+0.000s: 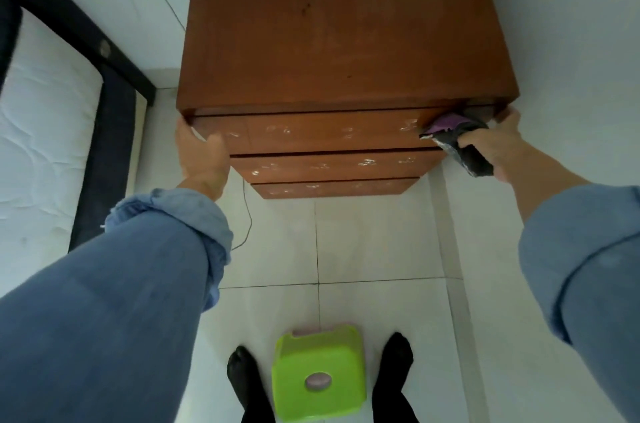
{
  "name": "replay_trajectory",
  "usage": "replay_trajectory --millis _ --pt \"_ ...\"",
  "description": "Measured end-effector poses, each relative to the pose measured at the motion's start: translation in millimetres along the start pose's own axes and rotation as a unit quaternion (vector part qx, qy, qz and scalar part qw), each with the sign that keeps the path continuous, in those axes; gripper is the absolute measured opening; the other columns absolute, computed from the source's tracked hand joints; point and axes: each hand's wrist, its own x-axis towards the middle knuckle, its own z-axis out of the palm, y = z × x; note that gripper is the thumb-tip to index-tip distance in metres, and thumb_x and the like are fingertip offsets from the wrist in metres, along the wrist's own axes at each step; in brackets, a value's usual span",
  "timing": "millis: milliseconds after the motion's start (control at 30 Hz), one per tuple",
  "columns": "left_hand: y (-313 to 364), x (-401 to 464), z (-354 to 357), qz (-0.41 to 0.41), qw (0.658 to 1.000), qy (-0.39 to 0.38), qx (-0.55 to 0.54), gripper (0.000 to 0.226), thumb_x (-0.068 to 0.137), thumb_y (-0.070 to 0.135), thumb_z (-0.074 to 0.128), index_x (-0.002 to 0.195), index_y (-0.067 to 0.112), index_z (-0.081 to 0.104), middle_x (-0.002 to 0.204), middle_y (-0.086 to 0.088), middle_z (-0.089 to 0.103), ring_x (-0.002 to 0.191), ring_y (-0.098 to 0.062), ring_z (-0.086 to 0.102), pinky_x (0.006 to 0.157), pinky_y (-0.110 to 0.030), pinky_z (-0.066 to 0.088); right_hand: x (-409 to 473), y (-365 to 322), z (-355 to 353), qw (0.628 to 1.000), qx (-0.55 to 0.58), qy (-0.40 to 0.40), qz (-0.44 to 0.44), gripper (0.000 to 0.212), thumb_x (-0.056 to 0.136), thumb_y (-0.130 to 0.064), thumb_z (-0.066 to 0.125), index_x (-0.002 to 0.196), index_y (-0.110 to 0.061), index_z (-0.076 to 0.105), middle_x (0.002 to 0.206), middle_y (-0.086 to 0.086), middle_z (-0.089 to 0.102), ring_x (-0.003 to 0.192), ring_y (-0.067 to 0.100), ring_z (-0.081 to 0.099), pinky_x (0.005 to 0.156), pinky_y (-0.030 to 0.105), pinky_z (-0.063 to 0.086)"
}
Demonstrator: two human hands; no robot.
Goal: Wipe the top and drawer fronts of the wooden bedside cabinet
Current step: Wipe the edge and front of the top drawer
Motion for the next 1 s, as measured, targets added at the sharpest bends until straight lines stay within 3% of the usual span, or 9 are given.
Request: replay_trajectory --millis 133,267,367,533,667,733,833,933,1000 --pt "-1.6 -4.8 -3.9 -0.034 0.999 0.006 0.016 0.069 0.065 0.019 0.048 0.132 0.033 0.042 0.126 0.004 0.057 0.111 -0.021 0.058 0.100 -0.045 0.046 -11.6 1.7 -5.0 1.000 -0.006 -0.007 -0.008 0.080 0.078 -0.004 0.065 0.139 -0.020 0.016 0.132 0.014 0.044 0.101 0.030 0.054 0.077 0.039 0.048" --pt "-9.1 -24.0 -13.3 -0.052 0.997 0.011 0.048 0.073 0.065 0.027 0.043 0.138 0.029 0.036 0.138 -0.001 0.051 0.122 -0.026 0.053 0.103 -0.049 0.043 -25.4 15.2 -7.6 1.000 -0.002 -0.007 -0.001 0.083 0.079 -0.003 0.064 0.141 -0.021 0.014 0.131 0.019 0.044 0.095 0.031 0.054 0.082 0.045 0.051" --pt "-12.3 -40.7 -23.1 -0.047 0.996 0.001 0.074 0.074 0.067 0.028 0.043 0.141 0.027 0.032 0.143 -0.002 0.045 0.128 -0.026 0.048 0.106 -0.049 0.041 -38.9 25.8 -9.3 0.999 0.039 -0.017 0.018 0.078 0.084 0.000 0.058 0.143 -0.021 0.012 0.114 0.013 0.050 0.075 0.021 0.053 0.064 0.035 0.049" --pt "-17.1 -66.9 -35.5 -0.049 0.995 -0.027 0.088 0.077 0.069 0.026 0.048 0.144 0.025 0.027 0.148 -0.005 0.039 0.132 -0.027 0.043 0.107 -0.050 0.039 -52.1 45.7 -11.9 0.999 0.042 0.001 -0.001 0.081 0.082 0.003 0.058 0.146 -0.020 0.013 0.124 0.015 0.045 0.092 0.024 0.049 0.081 0.035 0.044" --pt "-7.5 -82.6 -42.3 -0.054 0.992 -0.052 0.100 0.083 0.076 0.022 0.056 0.149 0.028 0.017 0.154 -0.003 0.030 0.138 -0.030 0.035 0.112 -0.052 0.032 -63.6 51.5 -14.2 0.996 0.087 -0.001 -0.002 0.087 0.081 0.002 0.059 0.147 -0.028 0.011 0.138 0.004 0.039 0.101 0.023 0.048 0.086 0.040 0.047" --pt "6.6 -102.0 -40.7 -0.016 0.986 -0.030 0.161 0.083 0.084 0.016 0.055 0.152 0.021 0.008 0.158 -0.003 0.021 0.143 -0.032 0.025 0.117 -0.053 0.021 -72.4 56.7 -15.5 0.993 0.118 -0.003 0.005 0.080 0.081 0.000 0.060 0.145 -0.026 0.019 0.129 0.003 0.044 0.100 0.024 0.052 0.081 0.039 0.049" --pt "27.4 -132.8 -30.0 0.096 0.956 -0.031 0.277 0.086 0.080 0.007 0.053 0.152 0.009 0.006 0.159 -0.008 0.016 0.145 -0.029 0.019 0.120 -0.050 0.005 -85.5 60.0 -22.1 0.982 0.186 -0.025 -0.011 0.048 0.081 -0.001 0.058 0.128 -0.008 0.050 0.095 0.014 0.062 0.067 0.022 0.061 0.057 0.029 0.050" --pt "44.6 -153.0 -7.2 0.205 0.902 -0.136 0.355 0.089 0.079 0.011 0.052 0.153 0.009 0.003 0.162 -0.006 0.008 0.149 -0.022 0.008 0.119 -0.046 0.000 -95.4 46.1 -36.0 0.974 0.219 -0.002 -0.051 0.033 0.083 0.002 0.054 0.113 -0.009 0.058 0.072 0.009 0.058 0.058 0.021 0.055 0.055 0.028 0.047" --pt "54.2 -163.0 10.5 0.256 0.858 -0.193 0.400 0.086 0.084 0.018 0.052 0.153 0.012 0.002 0.162 -0.002 0.004 0.149 -0.016 0.002 0.120 -0.045 -0.002 -92.8 34.8 -44.0 0.967 0.239 0.028 -0.082 0.036 0.082 -0.002 0.057 0.117 -0.008 0.056 0.081 0.013 0.062 0.064 0.023 0.057 0.061 0.032 0.049"
